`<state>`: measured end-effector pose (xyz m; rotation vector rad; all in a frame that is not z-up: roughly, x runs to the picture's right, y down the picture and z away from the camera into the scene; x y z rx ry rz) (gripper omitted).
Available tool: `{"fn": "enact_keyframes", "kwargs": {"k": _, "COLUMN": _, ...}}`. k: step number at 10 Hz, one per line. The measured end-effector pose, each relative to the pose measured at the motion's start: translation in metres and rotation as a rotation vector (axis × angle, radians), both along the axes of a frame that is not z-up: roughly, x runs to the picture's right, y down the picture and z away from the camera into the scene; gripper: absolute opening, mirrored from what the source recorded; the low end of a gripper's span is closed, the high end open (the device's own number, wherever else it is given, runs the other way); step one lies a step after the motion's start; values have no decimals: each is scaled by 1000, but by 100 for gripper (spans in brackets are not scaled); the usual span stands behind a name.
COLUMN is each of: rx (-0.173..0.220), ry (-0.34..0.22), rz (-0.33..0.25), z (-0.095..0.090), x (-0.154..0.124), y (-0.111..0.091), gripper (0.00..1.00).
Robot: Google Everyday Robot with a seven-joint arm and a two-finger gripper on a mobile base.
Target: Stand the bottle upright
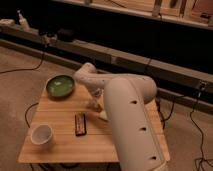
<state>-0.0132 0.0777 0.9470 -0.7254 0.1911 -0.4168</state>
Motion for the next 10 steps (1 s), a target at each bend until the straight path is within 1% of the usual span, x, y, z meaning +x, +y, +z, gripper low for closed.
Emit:
{"fn": "enact_keyframes", "kwargs": {"k": 3, "rx": 0, "ry": -5, "rz": 0, "z": -2, "x": -7, "y": -2, "gripper": 80}}
{"fn": "enact_keyframes", "kwargs": {"k": 4, "rx": 0, "ry": -6, "rz": 0, "z": -2, "x": -8, "y": -3, "gripper": 78}}
{"fn": "enact_keyframes", "kwargs": {"k": 6, "rx": 1, "ry": -7, "rz": 2, "z": -2, "x": -8, "y": -3, "gripper": 62}}
{"fn": "enact_keyframes", "kwargs": {"k": 7, "rx": 2, "ry": -7, "rz": 1, "z": -2, "x": -9, "y": -4, "gripper": 51}}
{"fn": "enact_keyframes", "kwargs": {"k": 8, "rx": 3, "ry": -8, "rz": -1, "z": -2, "x": -10, "y": -4, "gripper": 42}}
{"fn": "enact_keyframes", "kwargs": {"k": 10, "rx": 5, "ry": -11, "rz": -5, "z": -3, "x": -12, "y": -5, "gripper": 41}}
